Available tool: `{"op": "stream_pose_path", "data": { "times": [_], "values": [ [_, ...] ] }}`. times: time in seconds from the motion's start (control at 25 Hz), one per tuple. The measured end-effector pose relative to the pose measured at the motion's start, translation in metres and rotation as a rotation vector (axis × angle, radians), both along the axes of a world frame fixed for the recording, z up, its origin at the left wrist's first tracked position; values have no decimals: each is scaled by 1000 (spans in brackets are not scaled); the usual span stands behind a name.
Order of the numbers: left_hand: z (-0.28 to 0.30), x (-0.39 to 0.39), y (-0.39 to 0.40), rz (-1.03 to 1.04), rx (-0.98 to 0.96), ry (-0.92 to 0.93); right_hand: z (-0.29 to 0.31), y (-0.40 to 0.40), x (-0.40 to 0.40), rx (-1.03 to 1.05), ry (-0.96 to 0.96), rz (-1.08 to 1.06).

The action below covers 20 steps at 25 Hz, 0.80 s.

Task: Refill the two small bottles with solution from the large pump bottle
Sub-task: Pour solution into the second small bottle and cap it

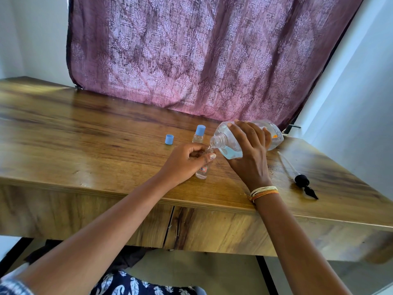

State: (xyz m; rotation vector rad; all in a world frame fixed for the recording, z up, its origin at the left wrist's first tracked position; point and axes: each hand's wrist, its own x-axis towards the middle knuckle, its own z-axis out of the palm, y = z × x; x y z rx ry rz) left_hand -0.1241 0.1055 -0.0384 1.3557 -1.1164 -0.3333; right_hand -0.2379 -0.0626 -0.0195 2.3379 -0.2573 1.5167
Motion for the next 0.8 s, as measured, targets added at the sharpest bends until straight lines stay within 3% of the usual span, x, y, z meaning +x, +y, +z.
{"op": "stream_pose_path", "data": {
  "times": [0.8],
  "values": [
    [-1, 0, -1, 8, -1, 5, 0, -1, 1, 1, 0, -6]
  ]
}}
